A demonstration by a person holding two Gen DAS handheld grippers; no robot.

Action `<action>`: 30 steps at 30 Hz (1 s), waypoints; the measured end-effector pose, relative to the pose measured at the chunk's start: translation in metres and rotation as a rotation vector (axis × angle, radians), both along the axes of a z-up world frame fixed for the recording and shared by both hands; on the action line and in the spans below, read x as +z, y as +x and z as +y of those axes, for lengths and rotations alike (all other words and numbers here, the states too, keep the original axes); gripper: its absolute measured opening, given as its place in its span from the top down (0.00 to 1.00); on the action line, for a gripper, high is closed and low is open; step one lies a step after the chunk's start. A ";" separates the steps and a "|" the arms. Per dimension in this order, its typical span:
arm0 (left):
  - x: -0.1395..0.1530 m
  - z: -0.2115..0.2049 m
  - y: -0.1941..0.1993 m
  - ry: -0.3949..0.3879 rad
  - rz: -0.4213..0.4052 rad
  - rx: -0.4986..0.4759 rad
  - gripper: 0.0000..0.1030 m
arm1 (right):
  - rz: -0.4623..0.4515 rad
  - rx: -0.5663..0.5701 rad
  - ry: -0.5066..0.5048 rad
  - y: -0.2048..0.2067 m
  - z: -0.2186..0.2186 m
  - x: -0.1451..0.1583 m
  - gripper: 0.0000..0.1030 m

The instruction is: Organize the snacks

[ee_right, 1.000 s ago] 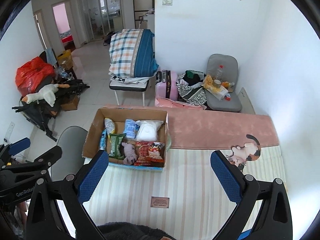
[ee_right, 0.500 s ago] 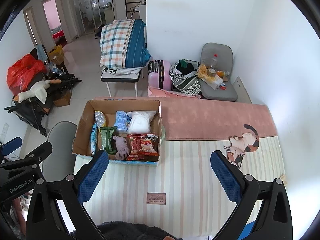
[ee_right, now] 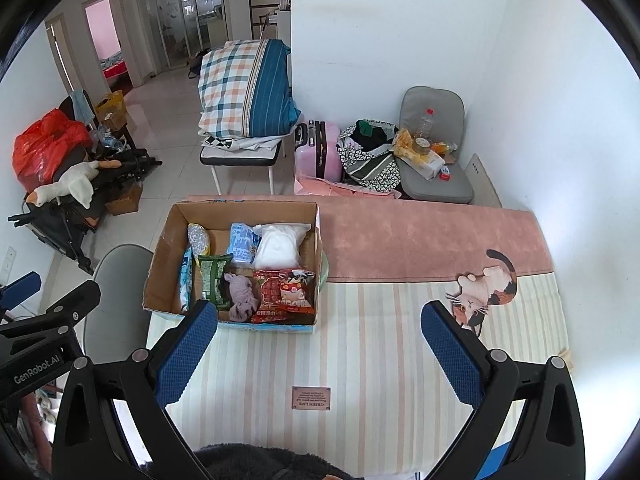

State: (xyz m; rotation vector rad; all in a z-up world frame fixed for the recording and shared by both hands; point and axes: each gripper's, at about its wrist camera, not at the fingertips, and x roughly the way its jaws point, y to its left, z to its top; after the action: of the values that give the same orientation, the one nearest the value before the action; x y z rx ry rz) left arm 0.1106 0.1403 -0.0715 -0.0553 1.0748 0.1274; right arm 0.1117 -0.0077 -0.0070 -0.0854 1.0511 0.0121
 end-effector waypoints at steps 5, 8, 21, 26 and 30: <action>0.002 -0.002 -0.001 -0.001 0.002 -0.003 0.04 | 0.001 0.002 -0.002 0.000 -0.001 0.000 0.00; 0.002 -0.003 -0.001 -0.001 0.001 -0.004 0.04 | 0.001 0.000 -0.001 0.000 -0.001 0.000 0.00; 0.003 -0.007 0.001 0.006 -0.005 -0.018 0.04 | 0.000 -0.001 -0.002 -0.002 -0.004 0.002 0.00; 0.003 -0.007 0.000 0.006 -0.005 -0.018 0.04 | -0.003 -0.005 -0.004 -0.002 -0.007 0.004 0.00; 0.003 -0.007 0.000 0.006 -0.005 -0.019 0.04 | -0.004 -0.006 -0.003 -0.002 -0.007 0.004 0.00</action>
State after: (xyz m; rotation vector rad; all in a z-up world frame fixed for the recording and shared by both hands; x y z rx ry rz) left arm 0.1110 0.1333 -0.0689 -0.0405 1.0695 0.1134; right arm 0.1100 -0.0150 -0.0027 -0.0848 1.0474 0.0047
